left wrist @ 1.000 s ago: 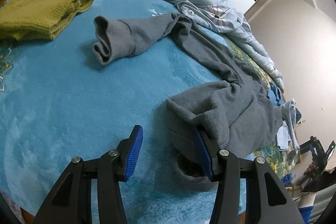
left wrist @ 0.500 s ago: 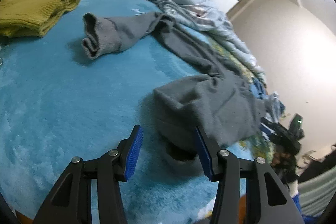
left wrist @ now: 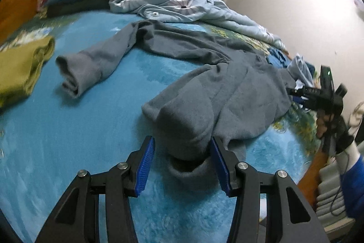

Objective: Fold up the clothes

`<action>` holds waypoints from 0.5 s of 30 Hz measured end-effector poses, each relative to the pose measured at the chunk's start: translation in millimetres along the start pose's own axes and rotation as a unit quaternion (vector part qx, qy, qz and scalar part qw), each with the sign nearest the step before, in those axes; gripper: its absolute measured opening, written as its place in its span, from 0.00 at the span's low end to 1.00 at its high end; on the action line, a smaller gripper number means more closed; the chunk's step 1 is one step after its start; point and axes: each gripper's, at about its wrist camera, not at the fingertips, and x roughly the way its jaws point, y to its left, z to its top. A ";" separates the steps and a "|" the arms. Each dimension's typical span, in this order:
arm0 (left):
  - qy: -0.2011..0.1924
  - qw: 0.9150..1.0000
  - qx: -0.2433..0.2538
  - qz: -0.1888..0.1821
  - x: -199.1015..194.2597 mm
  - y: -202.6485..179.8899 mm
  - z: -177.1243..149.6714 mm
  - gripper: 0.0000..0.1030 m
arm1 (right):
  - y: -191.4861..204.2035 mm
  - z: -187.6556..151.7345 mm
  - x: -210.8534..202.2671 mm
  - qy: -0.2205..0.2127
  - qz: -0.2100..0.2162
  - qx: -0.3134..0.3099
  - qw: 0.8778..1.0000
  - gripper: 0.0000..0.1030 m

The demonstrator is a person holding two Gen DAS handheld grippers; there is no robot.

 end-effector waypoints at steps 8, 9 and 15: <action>-0.033 0.999 -0.018 -0.001 -8.1 -3.1 15.1 0.08 | -0.3 4.0 -6.2 -0.010 0.022 0.020 1.000 0.09; -0.046 0.999 -0.023 -0.001 -15.6 -1.5 19.1 0.07 | 1.3 5.2 -9.8 -0.015 0.027 0.021 0.999 0.08; -0.135 0.990 -0.022 0.035 -86.8 3.3 60.7 0.07 | 30.3 18.9 -57.7 -0.071 0.085 -0.012 0.994 0.07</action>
